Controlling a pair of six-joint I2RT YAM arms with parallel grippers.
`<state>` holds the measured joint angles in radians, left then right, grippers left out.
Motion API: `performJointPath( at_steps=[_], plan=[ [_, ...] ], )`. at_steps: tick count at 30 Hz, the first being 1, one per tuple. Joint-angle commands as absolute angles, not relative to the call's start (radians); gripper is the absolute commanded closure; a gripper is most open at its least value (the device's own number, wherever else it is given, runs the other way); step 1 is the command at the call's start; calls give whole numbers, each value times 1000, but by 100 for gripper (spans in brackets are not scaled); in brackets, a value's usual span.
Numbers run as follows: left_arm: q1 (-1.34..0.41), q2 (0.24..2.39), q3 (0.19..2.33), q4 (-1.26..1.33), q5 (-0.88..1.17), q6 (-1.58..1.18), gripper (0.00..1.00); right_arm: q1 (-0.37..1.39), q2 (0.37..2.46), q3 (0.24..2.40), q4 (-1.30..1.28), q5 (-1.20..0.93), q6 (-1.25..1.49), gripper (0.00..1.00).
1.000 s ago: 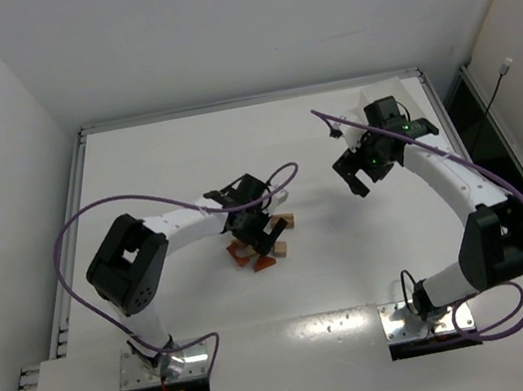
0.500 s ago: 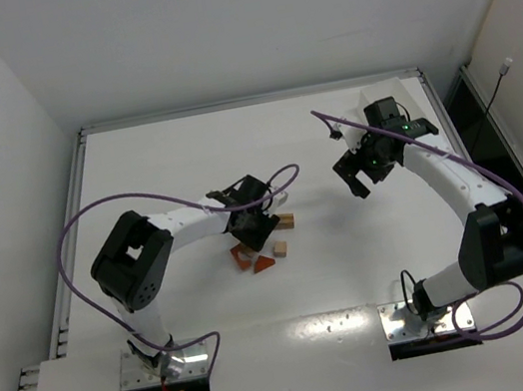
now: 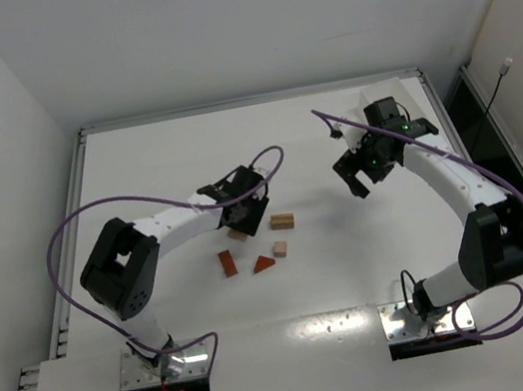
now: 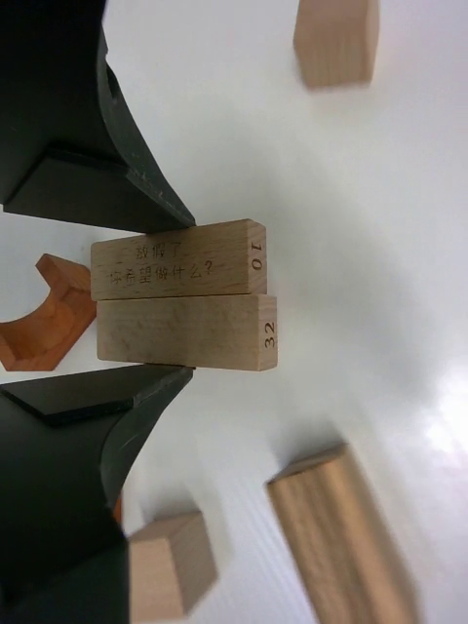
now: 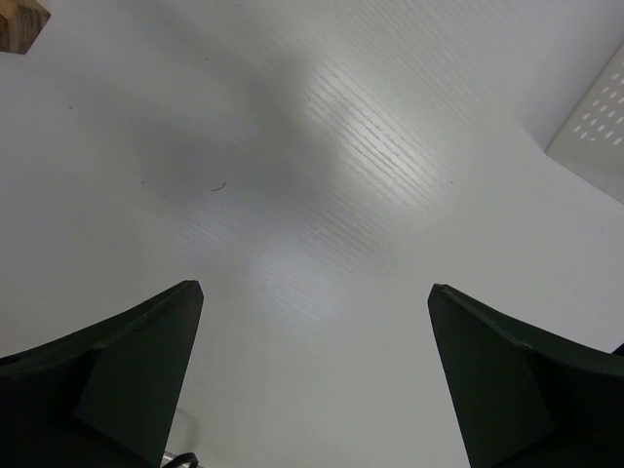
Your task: Build the wood block tower
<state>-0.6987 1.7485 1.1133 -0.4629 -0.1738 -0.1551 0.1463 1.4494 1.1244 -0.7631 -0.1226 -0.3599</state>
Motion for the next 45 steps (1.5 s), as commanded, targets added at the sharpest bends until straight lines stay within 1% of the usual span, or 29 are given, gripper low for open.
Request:
performJointPath(
  at_steps=[1, 4, 6, 8, 10, 13, 18, 21, 25, 32, 36, 41, 45],
  plan=[
    [-690, 1671, 1186, -430, -299, -280, 100, 143, 1433, 1140, -723, -120, -290, 1],
    [-699, 1690, 1258, -448, -339, -388, 100, 143, 1433, 1140, -712, -120, -229, 1],
    [-699, 1719, 1353, -486, -351, -483, 100, 143, 1433, 1140, -712, -130, -218, 1],
    [-699, 1773, 1464, -532, -351, -535, 100, 133, 1433, 1149, -721, -150, -196, 1],
    [-699, 1805, 1518, -532, -339, -600, 100, 133, 1442, 1158, -730, -161, -187, 1],
    [-699, 1922, 1659, -575, -330, -675, 100, 124, 1442, 1169, -741, -172, -164, 1],
    [-699, 2061, 1770, -610, -318, -724, 100, 92, 1442, 1190, -741, -161, -77, 1],
    [-690, 2103, 1804, -623, -318, -746, 100, 71, 1442, 1199, -741, -161, -40, 1],
    [-690, 2123, 1766, -632, -327, -779, 100, 58, 1442, 1210, -741, -181, -29, 1],
    [-690, 2114, 1599, -597, -235, -807, 100, 40, 1462, 1210, -741, -190, -20, 1],
    [-716, 2074, 1479, -543, -207, -807, 100, 31, 1473, 1210, -732, -201, -29, 1],
    [-755, 2025, 1459, -516, -178, -776, 100, 31, 1473, 1189, -732, -201, -29, 1],
    [-775, 1984, 1388, -482, -154, -767, 100, 21, 1454, 1170, -732, -201, -38, 1]
  ],
)
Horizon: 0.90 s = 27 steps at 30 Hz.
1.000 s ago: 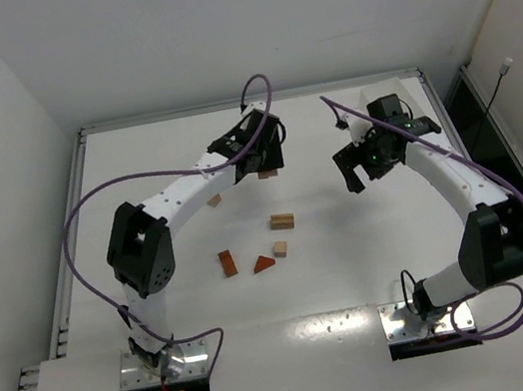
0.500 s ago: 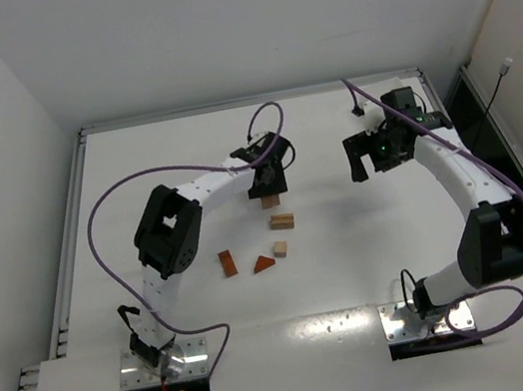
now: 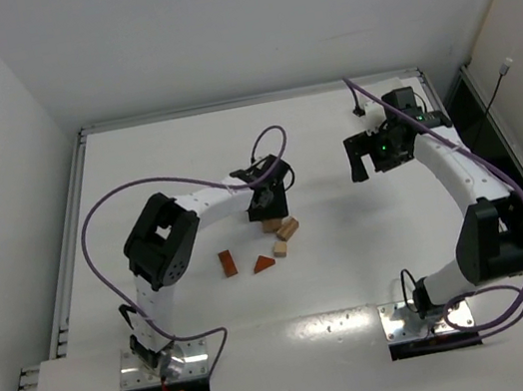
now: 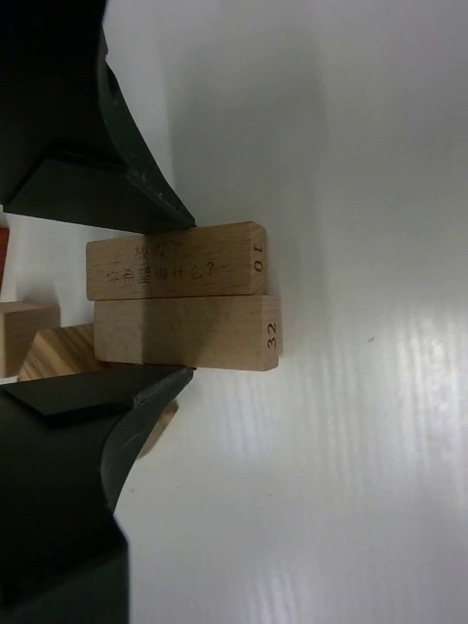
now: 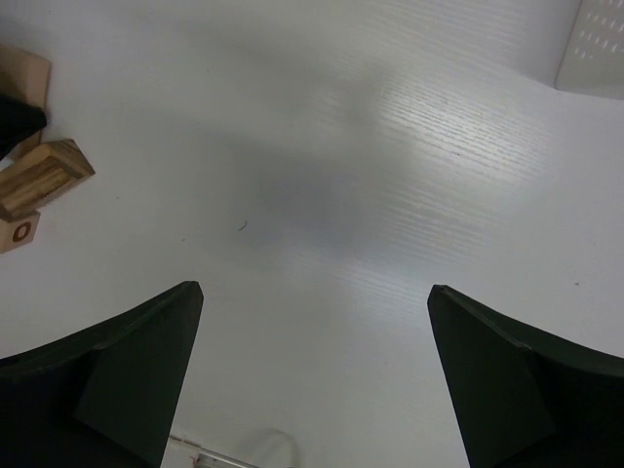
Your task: Build the wood block tower
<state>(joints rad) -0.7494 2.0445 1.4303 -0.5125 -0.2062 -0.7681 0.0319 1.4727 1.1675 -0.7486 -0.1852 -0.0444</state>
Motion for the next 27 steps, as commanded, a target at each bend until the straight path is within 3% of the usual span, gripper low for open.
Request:
performJointPath(
  at_steps=[1, 13, 23, 27],
  plan=[
    [-785, 1983, 1388, -473, -153, -758, 100, 21, 1445, 1160, -732, -201, -38, 1],
    [-861, 1916, 1338, -446, -182, -713, 100, -23, 1359, 1066, -732, -212, -38, 1],
    [-824, 2058, 1606, -586, -400, -753, 100, -44, 1378, 1084, -732, -221, -18, 1],
    [-798, 2109, 1644, -598, -400, -784, 100, -44, 1396, 1106, -732, -221, -18, 1]
  ],
)
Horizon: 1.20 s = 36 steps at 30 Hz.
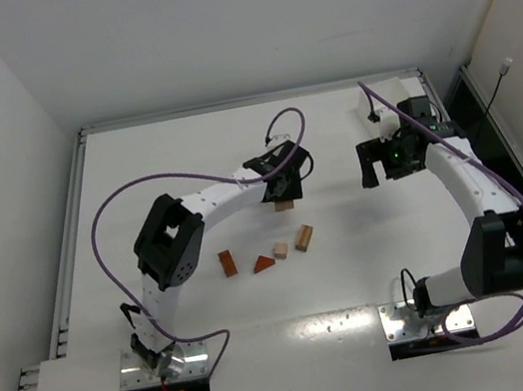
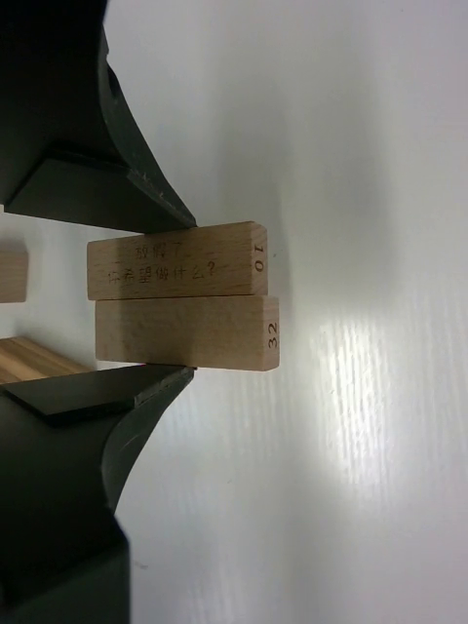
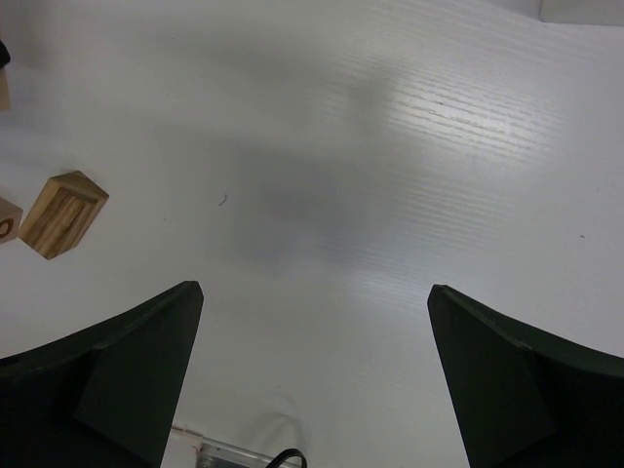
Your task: Build the wood block tower
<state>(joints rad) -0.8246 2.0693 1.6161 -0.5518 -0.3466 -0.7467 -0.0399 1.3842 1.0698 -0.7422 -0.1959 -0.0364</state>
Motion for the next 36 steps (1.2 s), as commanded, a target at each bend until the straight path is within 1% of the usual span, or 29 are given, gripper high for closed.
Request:
performJointPath(
  at_steps=[1, 8, 16, 18, 20, 22, 24, 25, 28, 29, 31, 32, 34, 35, 36],
  plan=[
    [-798, 2109, 1644, -598, -391, -784, 100, -44, 1407, 1106, -732, -230, -18, 1],
    [-798, 2168, 1667, -621, -414, -821, 100, -44, 1416, 1115, -732, -230, -18, 1],
    [-798, 2217, 1707, -630, -384, -831, 100, -44, 1425, 1115, -732, -230, -18, 1],
    [-798, 2226, 1707, -630, -374, -831, 93, -44, 1425, 1115, -732, -230, -18, 1],
    [-798, 2226, 1686, -630, -374, -831, 93, -44, 1425, 1115, -732, -230, -18, 1],
    [-798, 2226, 1677, -620, -365, -831, 87, -44, 1425, 1115, -732, -230, -18, 1],
    [-798, 2226, 1666, -620, -365, -831, 87, -44, 1425, 1115, -732, -230, -18, 1],
    [-798, 2226, 1666, -620, -365, -831, 85, -44, 1425, 1115, -732, -230, -18, 1],
    [-798, 2226, 1646, -611, -354, -831, 69, -44, 1416, 1115, -732, -230, -18, 1],
    [-798, 2226, 1646, -600, -345, -831, 59, -44, 1416, 1115, -732, -230, -28, 1],
    [-798, 2215, 1637, -586, -336, -810, 47, -44, 1416, 1115, -732, -230, -28, 1],
    [-798, 2215, 1637, -586, -324, -801, 35, -44, 1416, 1106, -732, -230, -38, 1],
    [-798, 2215, 1637, -574, -305, -779, 24, -44, 1405, 1092, -732, -239, -38, 1],
    [-798, 2204, 1637, -574, -305, -769, 15, -44, 1396, 1092, -732, -239, -38, 1],
    [-798, 2204, 1637, -565, -305, -755, 10, -44, 1396, 1082, -732, -239, -47, 1]
  ],
)
